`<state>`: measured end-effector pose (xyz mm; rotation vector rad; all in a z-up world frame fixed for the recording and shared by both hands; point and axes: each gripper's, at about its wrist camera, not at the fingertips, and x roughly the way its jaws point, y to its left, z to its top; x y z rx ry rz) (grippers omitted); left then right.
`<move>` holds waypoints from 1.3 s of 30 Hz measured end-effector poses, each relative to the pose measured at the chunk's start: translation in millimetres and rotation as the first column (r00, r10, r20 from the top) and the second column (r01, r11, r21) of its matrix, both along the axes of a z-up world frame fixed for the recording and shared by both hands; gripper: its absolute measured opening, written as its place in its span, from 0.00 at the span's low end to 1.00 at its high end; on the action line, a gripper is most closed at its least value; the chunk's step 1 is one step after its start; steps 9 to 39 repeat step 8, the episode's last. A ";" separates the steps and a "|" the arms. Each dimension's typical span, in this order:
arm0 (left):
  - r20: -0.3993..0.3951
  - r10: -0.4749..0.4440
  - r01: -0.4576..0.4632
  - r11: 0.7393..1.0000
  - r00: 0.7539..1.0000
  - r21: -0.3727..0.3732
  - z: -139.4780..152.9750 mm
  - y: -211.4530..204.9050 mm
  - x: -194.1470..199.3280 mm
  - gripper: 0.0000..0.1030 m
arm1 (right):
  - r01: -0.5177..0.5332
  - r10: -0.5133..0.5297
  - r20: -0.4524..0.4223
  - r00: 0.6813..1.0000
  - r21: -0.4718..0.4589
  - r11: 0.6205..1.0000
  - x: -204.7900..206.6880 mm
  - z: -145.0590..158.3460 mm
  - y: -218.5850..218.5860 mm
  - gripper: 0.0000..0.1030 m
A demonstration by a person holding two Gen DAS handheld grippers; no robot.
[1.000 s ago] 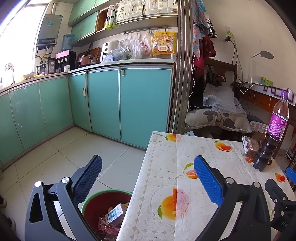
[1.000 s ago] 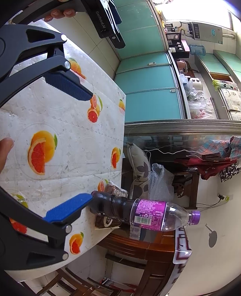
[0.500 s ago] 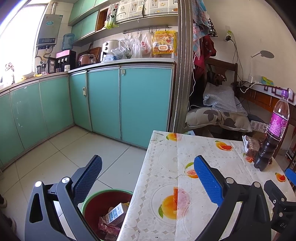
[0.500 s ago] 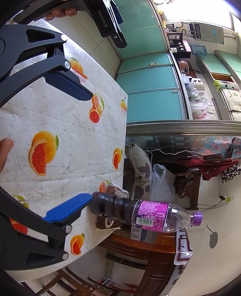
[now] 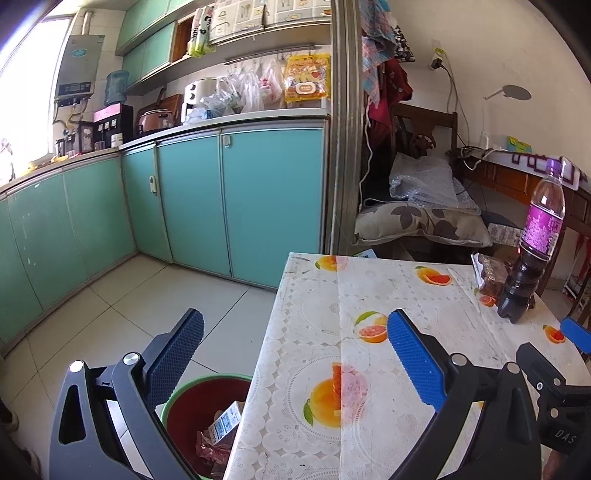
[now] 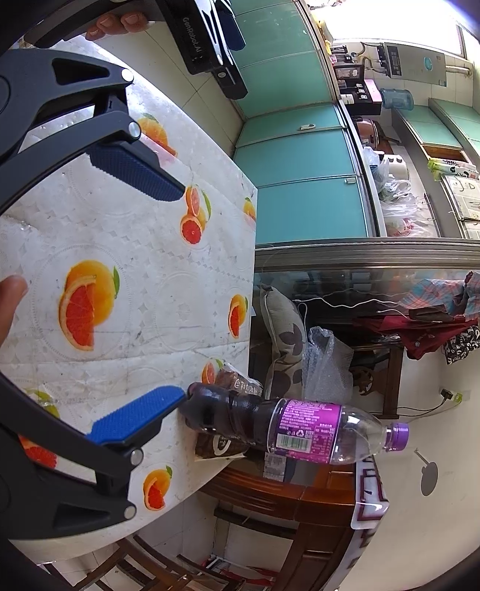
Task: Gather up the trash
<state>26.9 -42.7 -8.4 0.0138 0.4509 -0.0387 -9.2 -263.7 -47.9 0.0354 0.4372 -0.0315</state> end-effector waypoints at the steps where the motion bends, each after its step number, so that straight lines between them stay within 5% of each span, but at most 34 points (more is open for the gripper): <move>1: -0.007 -0.018 0.018 1.000 1.000 0.004 -1.8 -4.9 0.8 0.93 | 0.004 -0.004 -0.012 1.000 0.005 1.000 1.1 -0.7 -3.1 0.96; 4: -0.098 -0.069 0.067 0.997 0.993 -0.025 -15.7 -23.2 9.1 0.93 | 0.033 -0.033 -0.081 0.996 -0.001 0.999 8.6 -4.6 -18.2 0.96; 8: -0.293 -0.114 0.109 0.994 0.949 -0.032 -48.7 -60.1 35.0 0.93 | 0.095 -0.095 -0.303 0.948 -0.014 0.995 30.8 -29.6 -57.4 0.96; 39: -0.293 -0.114 0.109 0.994 0.949 -0.032 -48.7 -60.1 35.0 0.93 | 0.095 -0.095 -0.303 0.948 -0.014 0.995 30.8 -29.6 -57.4 0.96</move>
